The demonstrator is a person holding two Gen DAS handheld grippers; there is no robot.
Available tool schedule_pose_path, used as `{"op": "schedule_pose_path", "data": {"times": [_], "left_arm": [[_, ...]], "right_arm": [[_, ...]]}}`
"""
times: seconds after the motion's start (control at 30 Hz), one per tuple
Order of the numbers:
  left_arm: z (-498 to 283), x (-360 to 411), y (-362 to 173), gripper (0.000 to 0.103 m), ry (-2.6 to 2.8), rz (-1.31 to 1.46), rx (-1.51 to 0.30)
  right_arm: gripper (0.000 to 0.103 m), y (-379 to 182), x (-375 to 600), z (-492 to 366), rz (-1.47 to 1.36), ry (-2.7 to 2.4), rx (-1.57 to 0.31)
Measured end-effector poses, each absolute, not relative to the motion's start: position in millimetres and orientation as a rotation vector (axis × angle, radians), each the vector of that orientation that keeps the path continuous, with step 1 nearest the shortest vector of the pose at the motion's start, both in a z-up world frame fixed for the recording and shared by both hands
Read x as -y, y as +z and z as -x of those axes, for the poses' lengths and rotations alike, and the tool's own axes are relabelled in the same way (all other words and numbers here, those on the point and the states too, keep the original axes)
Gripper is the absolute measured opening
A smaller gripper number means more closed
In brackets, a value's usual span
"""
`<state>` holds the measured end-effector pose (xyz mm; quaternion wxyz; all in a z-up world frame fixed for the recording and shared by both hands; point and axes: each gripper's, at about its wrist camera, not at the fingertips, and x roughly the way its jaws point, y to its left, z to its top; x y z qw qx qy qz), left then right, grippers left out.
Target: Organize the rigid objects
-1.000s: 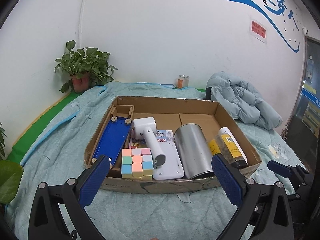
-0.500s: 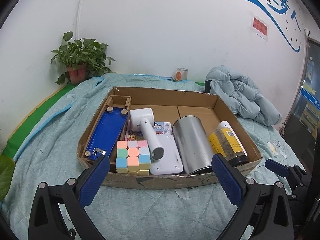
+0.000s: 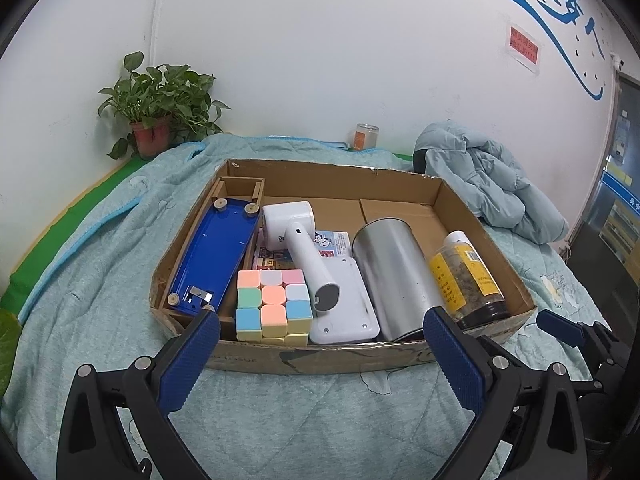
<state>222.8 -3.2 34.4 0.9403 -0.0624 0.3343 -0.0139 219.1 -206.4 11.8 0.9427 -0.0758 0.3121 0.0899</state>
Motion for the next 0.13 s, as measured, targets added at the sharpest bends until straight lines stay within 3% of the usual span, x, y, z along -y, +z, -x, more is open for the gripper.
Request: {"op": "schedule_pose_path", "data": {"times": [0.13], "left_arm": [[-223.0,-1.6,32.9,0.103,-0.026,0.120,-0.653]], "right_arm": [[0.094,10.6,205.8,-221.4,0.145,0.196,-0.632]]}}
